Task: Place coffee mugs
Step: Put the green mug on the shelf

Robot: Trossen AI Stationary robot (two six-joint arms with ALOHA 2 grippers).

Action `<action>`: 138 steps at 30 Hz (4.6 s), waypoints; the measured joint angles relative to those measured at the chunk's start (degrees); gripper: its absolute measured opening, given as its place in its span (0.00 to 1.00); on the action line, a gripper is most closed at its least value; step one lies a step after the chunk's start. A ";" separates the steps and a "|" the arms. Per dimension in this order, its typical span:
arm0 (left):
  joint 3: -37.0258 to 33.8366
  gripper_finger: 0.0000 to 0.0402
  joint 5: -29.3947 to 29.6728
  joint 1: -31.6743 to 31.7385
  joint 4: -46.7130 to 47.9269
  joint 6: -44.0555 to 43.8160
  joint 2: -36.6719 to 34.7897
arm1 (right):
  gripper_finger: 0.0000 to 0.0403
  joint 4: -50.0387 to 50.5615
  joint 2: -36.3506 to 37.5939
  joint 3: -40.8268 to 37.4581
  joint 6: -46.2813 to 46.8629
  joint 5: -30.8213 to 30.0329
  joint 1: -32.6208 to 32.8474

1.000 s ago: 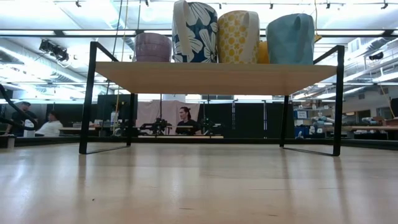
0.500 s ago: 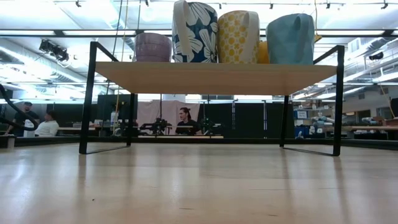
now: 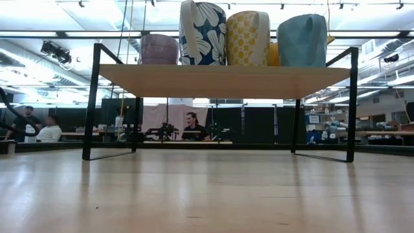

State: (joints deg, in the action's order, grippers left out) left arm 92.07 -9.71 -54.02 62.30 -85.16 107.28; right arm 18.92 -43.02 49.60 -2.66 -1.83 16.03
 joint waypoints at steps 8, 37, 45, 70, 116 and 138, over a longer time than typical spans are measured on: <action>11.99 0.08 -2.06 4.69 11.56 11.06 -0.02 | 0.45 0.02 0.01 0.00 0.00 -0.01 0.00; 37.12 0.09 -0.87 33.13 27.78 38.85 -0.16 | 0.45 1.62 -1.80 0.07 0.07 0.00 0.00; 37.12 0.09 -0.84 37.84 27.73 42.83 -0.15 | 0.45 1.39 -3.52 0.07 0.02 0.01 0.00; 36.83 0.08 8.19 42.03 27.81 40.38 -10.44 | 0.45 1.70 -3.07 0.04 -0.04 0.40 0.00; 14.78 0.08 8.89 47.85 24.53 35.91 -21.38 | 0.45 1.73 -3.07 0.00 -0.02 0.42 0.00; 14.78 0.09 11.61 47.87 22.49 35.37 -15.45 | 0.45 1.44 -3.10 0.00 0.02 0.42 0.00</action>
State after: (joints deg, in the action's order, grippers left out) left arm 106.85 1.90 -6.15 84.78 -49.79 91.83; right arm 20.36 -46.12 49.60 -2.63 -1.41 16.03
